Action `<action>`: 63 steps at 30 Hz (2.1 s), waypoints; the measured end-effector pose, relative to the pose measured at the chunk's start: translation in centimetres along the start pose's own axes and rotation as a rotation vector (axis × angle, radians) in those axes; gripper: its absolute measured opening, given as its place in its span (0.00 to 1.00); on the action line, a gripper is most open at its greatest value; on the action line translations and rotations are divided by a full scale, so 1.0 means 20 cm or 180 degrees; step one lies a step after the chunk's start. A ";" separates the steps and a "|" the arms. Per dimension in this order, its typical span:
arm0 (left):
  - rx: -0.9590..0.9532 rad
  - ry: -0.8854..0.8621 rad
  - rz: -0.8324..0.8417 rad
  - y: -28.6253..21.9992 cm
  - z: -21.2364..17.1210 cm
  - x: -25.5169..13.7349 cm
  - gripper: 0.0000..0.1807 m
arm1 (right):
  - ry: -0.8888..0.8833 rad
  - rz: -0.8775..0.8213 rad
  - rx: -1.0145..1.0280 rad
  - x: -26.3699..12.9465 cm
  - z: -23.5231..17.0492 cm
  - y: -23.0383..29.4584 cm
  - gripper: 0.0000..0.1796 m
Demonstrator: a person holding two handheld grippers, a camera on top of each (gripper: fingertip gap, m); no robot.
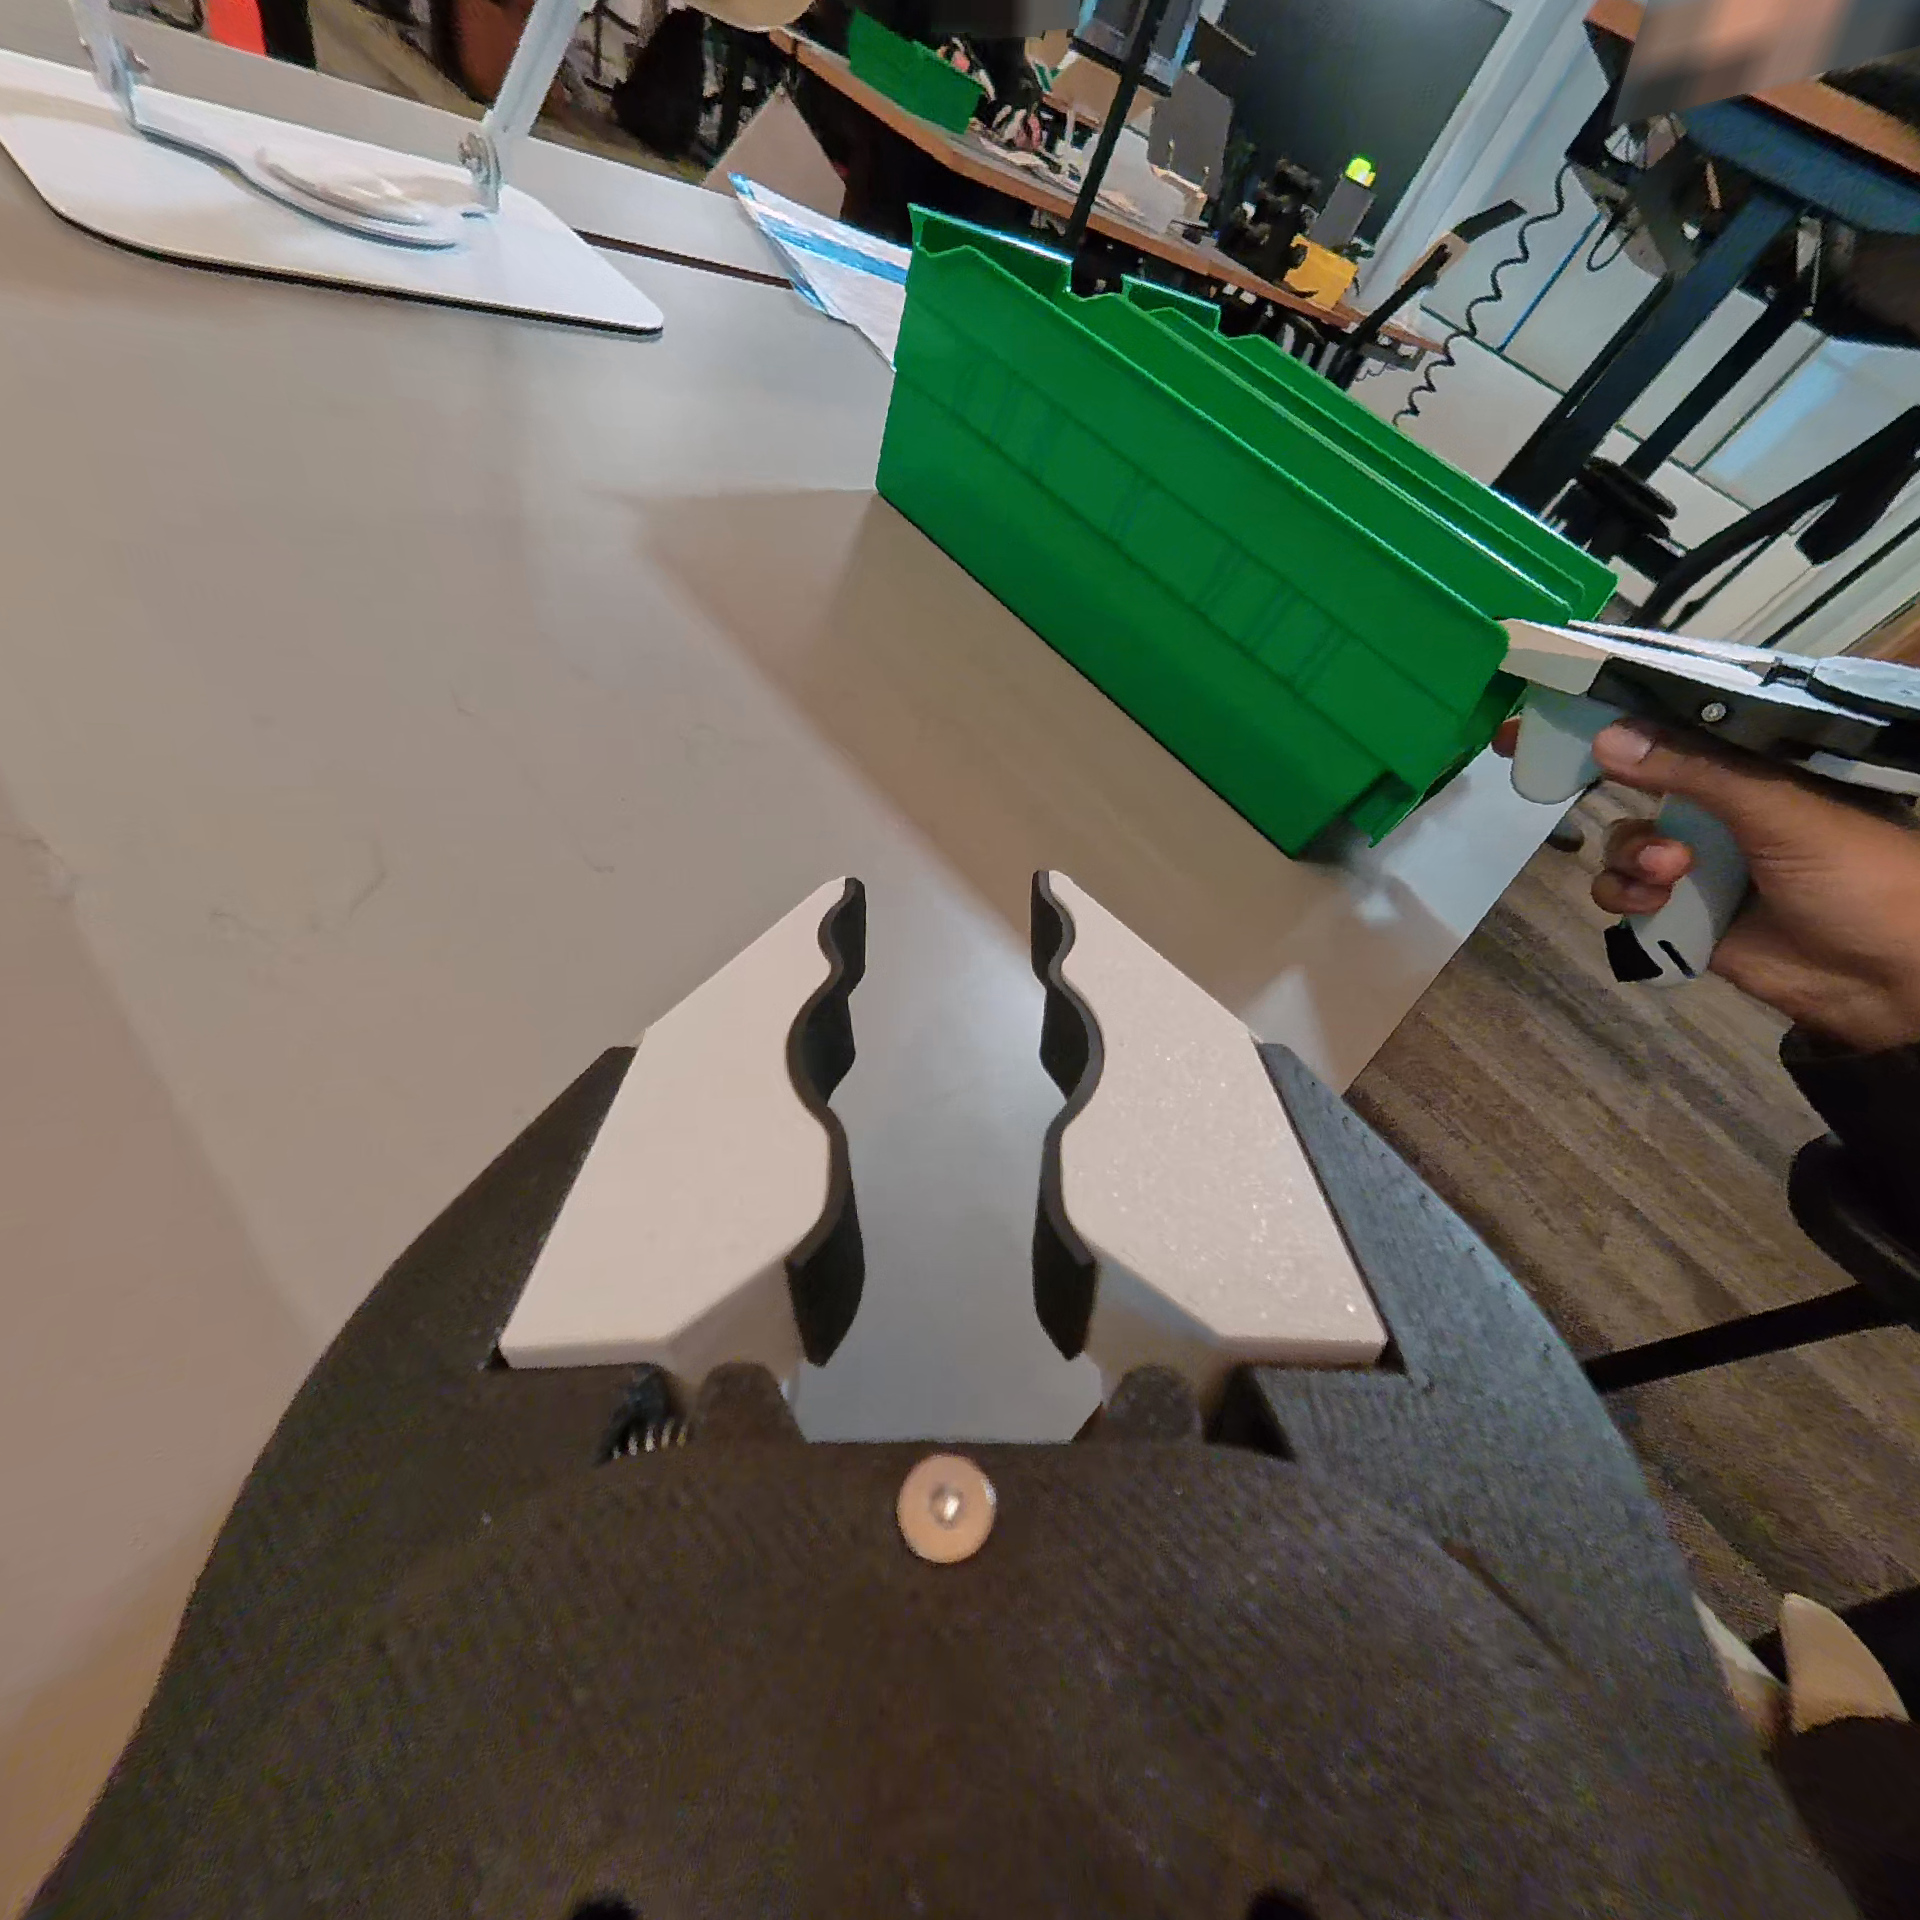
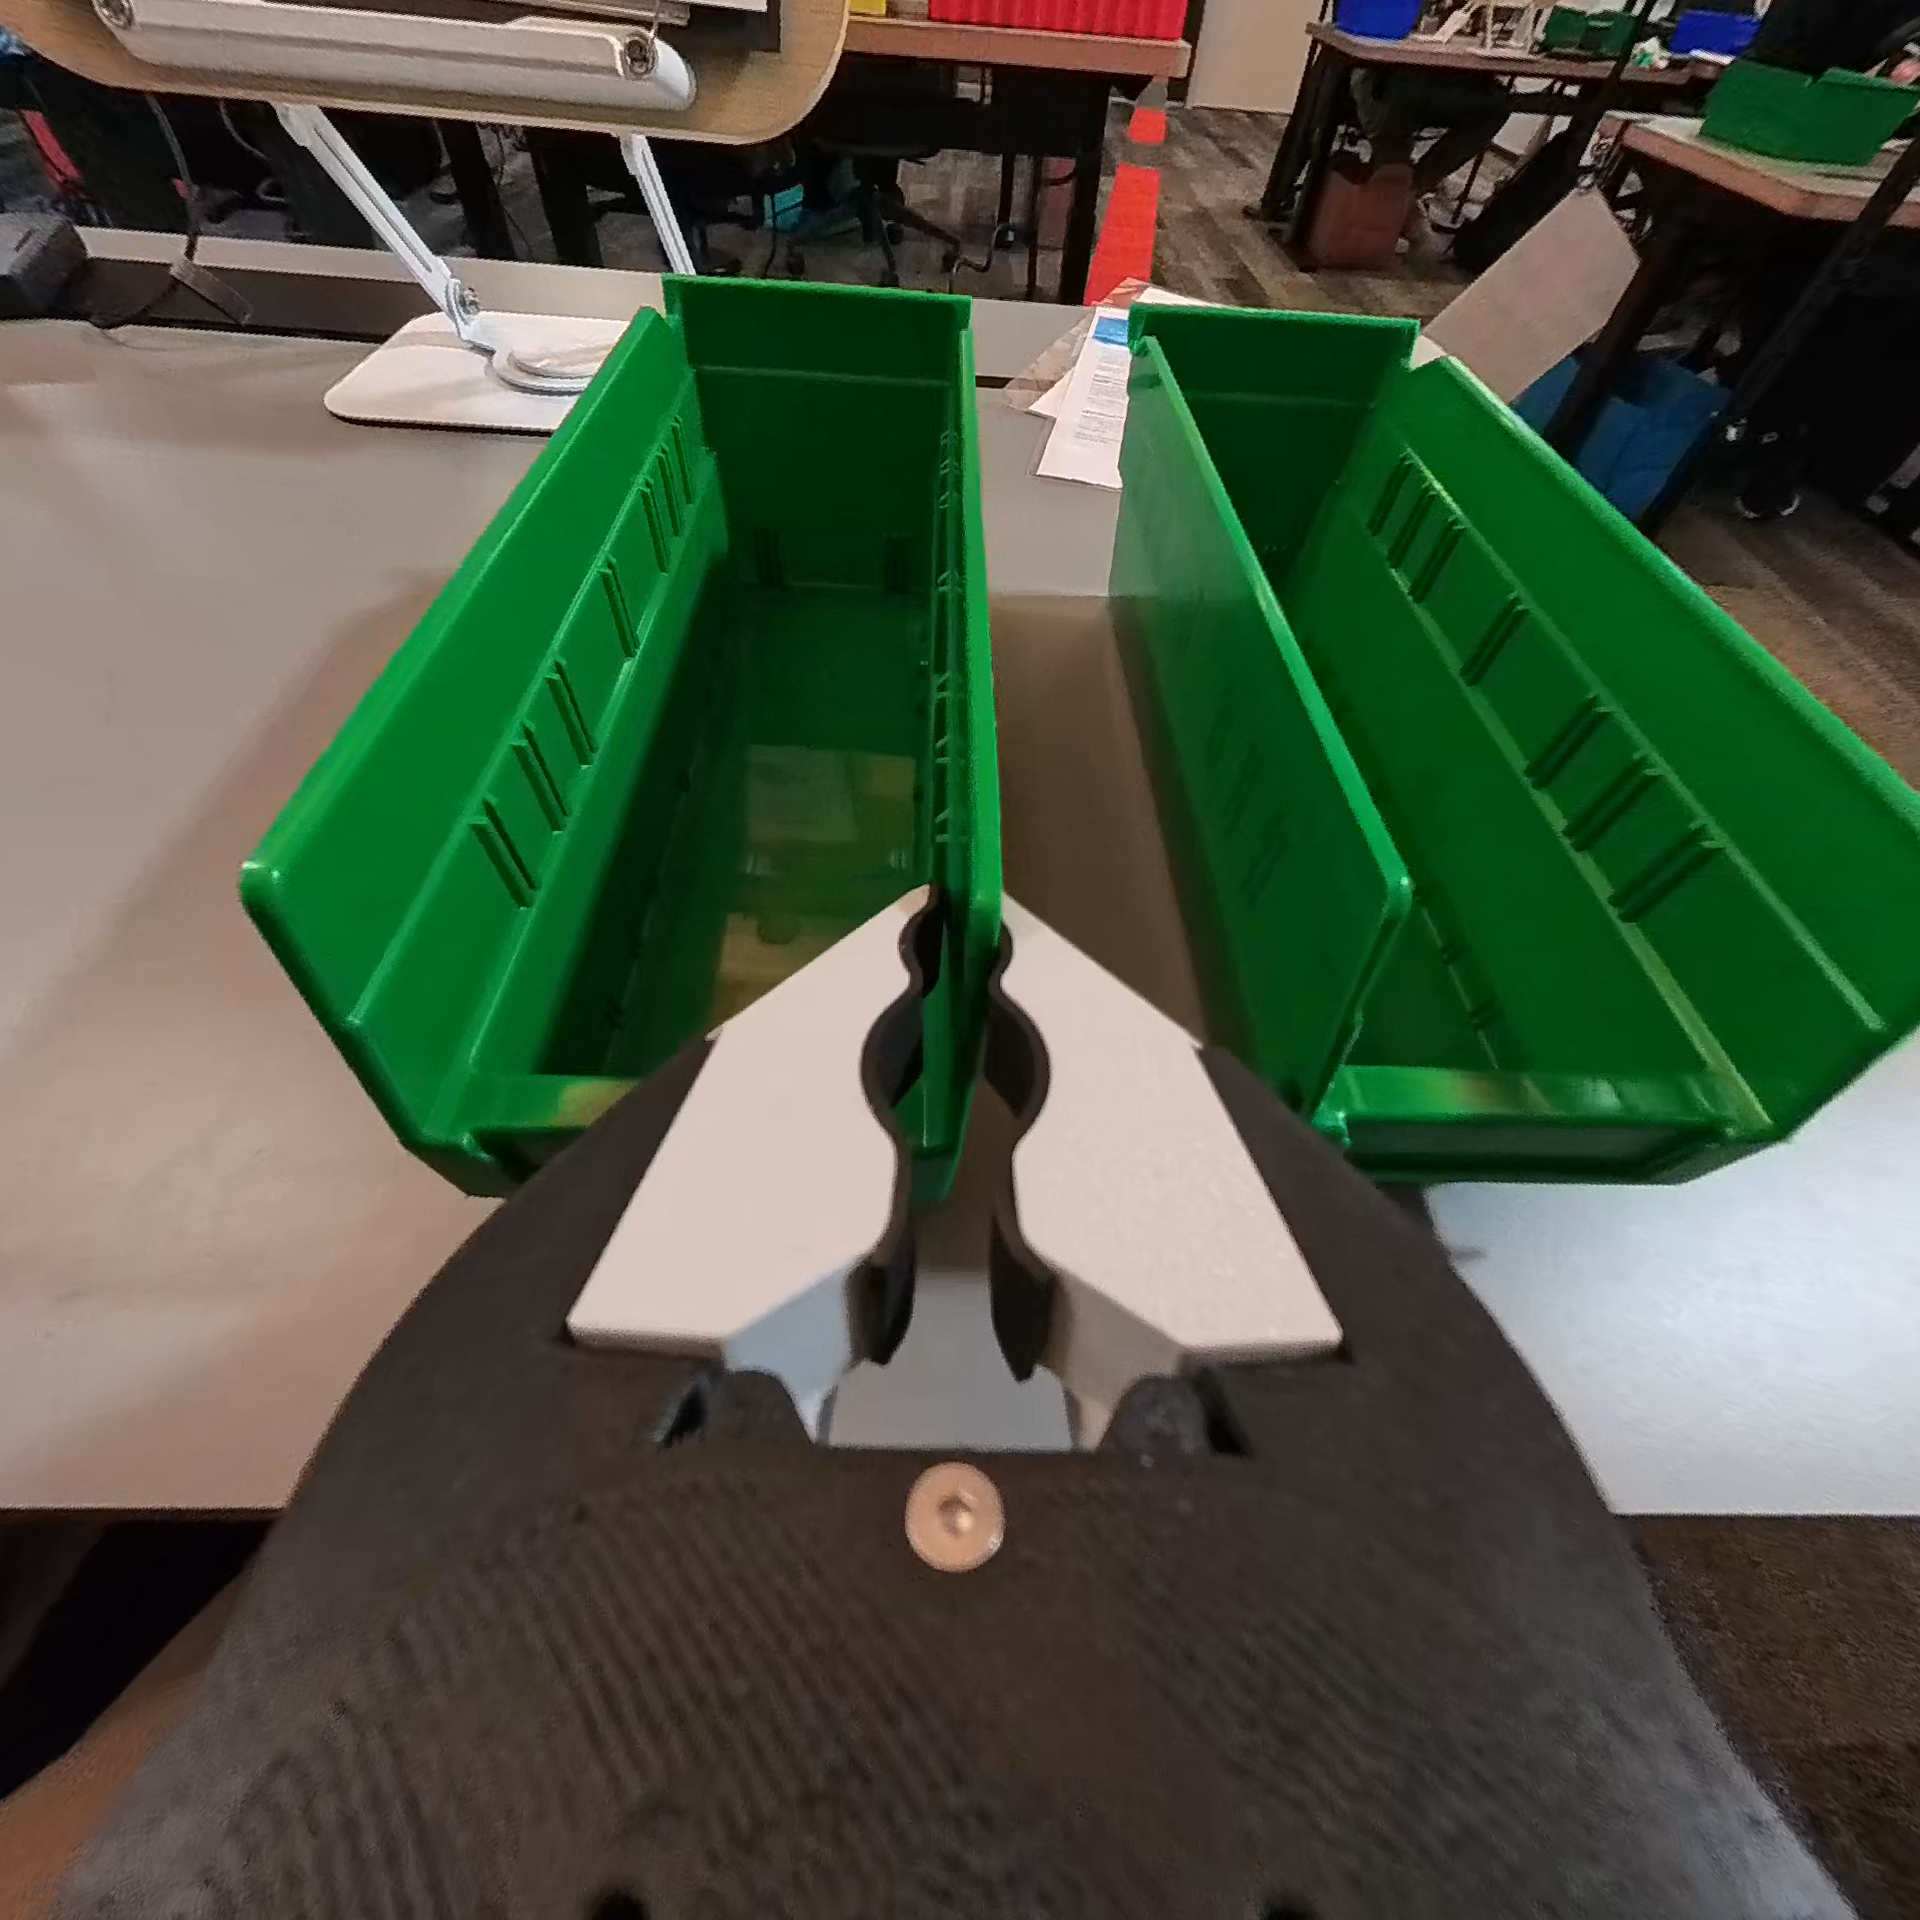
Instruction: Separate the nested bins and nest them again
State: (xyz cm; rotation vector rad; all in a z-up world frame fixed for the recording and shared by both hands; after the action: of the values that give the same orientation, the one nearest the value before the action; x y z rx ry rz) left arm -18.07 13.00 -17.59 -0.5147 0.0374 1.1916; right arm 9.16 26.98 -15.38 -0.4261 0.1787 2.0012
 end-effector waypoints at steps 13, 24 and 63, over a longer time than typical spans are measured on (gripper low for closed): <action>0.0190 0.0079 0.0053 -0.01 -0.02 0.01 0.18 | 0.0018 0.0058 0.0077 -0.01 0.00 -0.01 0.06; -0.0085 0.0107 0.0271 0.08 0.00 -0.01 0.24 | -0.0965 0.0085 -0.0141 -0.32 0.39 0.22 0.33; 0.0289 -0.1785 0.1743 0.40 0.50 -1.09 0.35 | -0.0478 0.2425 -0.1015 -0.11 0.07 1.45 0.20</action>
State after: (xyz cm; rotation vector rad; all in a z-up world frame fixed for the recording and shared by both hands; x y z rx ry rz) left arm -36.03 0.11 -5.28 -0.0690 -0.2616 1.8278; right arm -15.97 12.39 -15.06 -0.4441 -0.0955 2.8201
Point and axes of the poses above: each gripper's, where its closed fingertips meet, x out along the fingers, z out of its top, y = z × x across the jaws, the point moved 3 cm from there along -x, back along the fingers, and after that the axes turned 2 degrees about y, right-handed, at the moved point
